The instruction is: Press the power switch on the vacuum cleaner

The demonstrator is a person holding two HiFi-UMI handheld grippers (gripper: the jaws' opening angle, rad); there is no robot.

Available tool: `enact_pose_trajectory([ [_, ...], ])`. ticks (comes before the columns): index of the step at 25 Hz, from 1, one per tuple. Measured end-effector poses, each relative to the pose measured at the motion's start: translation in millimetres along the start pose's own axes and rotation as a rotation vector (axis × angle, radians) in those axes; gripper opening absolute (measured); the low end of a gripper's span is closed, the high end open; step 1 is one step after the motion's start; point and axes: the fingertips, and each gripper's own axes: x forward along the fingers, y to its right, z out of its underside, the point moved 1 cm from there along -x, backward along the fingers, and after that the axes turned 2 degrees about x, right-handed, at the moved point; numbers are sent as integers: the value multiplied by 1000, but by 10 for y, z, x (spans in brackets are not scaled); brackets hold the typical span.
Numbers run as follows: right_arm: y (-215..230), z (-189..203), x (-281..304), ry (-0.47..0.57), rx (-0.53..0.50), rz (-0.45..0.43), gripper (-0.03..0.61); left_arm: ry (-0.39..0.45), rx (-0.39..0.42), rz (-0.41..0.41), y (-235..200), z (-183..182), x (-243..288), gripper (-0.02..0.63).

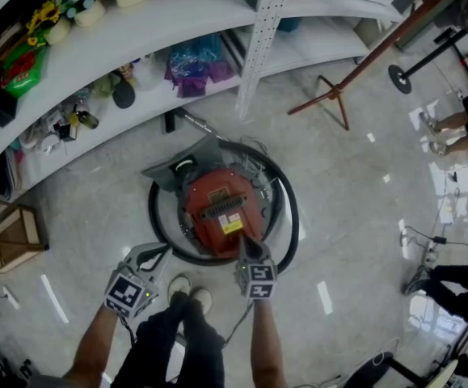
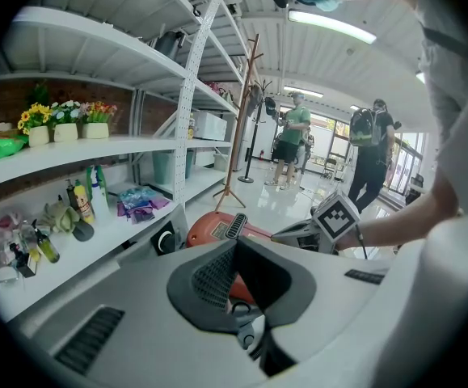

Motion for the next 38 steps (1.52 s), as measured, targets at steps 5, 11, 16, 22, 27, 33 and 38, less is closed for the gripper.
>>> enact_pose_trajectory([
  [5, 9, 5, 18, 4, 3, 2, 12, -1, 3, 1, -6, 29, 6, 8],
  [11, 25, 13, 32, 8, 1, 6, 12, -1, -8, -4, -16, 39, -4, 8],
  [16, 33, 37, 59, 3, -7, 17, 12, -1, -10, -4, -35, 30, -23, 8],
  [22, 44, 55, 71, 22, -21, 21, 12, 4, -28, -16, -50, 44, -37, 8],
  [27, 36, 35, 55, 20, -4, 25, 12, 2, -9, 0, -50, 64, -30, 8],
  [33, 55, 54, 61, 27, 30, 16, 12, 2, -13, 5, -24, 76, -20, 8],
  [38, 48, 51, 32, 31, 52, 7, 12, -3, 4, 12, -25, 95, -43, 8],
])
